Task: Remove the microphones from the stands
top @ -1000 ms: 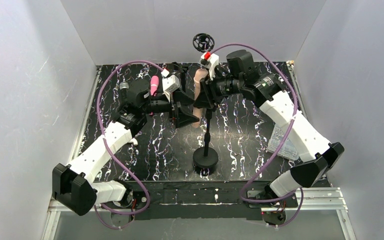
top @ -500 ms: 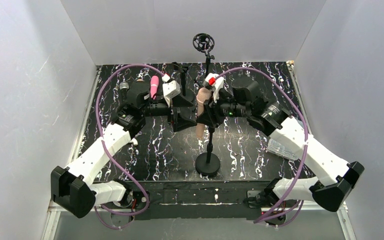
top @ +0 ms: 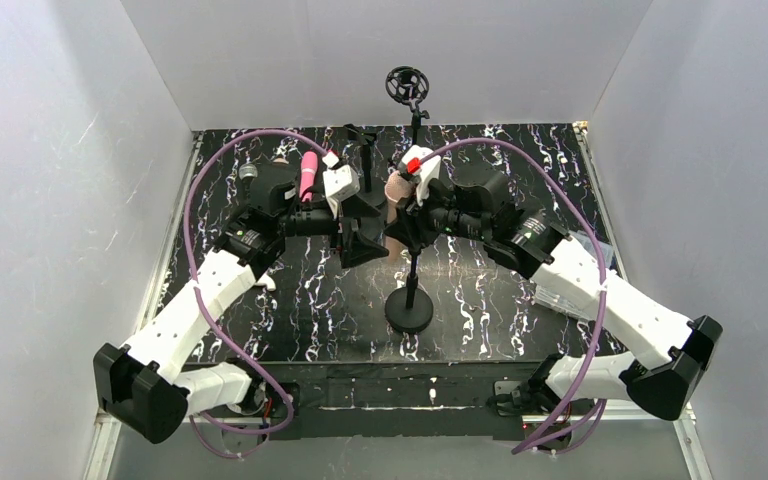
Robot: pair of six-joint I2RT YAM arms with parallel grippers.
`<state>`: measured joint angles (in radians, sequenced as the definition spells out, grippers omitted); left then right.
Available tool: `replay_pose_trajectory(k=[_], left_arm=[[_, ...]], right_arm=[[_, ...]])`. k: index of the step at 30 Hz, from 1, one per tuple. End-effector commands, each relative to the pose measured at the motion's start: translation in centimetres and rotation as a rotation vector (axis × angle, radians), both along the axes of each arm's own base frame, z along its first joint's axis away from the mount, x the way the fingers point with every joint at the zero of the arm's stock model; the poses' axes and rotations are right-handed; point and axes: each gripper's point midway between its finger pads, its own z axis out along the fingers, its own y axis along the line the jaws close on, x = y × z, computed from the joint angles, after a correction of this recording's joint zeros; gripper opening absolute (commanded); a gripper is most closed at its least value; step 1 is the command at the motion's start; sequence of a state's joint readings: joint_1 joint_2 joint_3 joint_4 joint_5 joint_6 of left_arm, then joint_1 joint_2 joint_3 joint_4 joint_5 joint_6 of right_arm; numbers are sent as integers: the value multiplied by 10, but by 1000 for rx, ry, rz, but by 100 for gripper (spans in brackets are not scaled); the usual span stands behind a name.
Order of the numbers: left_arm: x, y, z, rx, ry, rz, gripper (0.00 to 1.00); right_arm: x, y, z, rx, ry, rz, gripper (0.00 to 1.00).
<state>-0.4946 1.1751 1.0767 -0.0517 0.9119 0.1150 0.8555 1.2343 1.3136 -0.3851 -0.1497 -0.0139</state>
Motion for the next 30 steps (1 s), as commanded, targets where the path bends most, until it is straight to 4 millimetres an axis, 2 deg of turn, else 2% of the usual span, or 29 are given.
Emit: replay_pose_trajectory(k=[1,4,9,14,22,27,30], left_arm=[[-10,10,25,-4,-76,10,93],[-16,11,33,-11,-83,-6,93],[-23,11,51,-44,-103,-23,94],[-26,4,68,-107,-95,-65,94],[-31,-11,80,-149,-49,-162,93],[-29,-17,81,-148,-45,-176,93],[-28,-21,81,-146,-43,-182,92]], right_arm=[[8,12,36,79,-117,-4,16],[2,16,26,55,-104,7,27],[-15,17,16,26,-75,33,63],[-30,6,10,2,-40,48,81],[-42,-18,6,-62,-15,39,98],[-50,-30,3,-117,10,48,98],[-56,-37,10,-104,5,49,98]])
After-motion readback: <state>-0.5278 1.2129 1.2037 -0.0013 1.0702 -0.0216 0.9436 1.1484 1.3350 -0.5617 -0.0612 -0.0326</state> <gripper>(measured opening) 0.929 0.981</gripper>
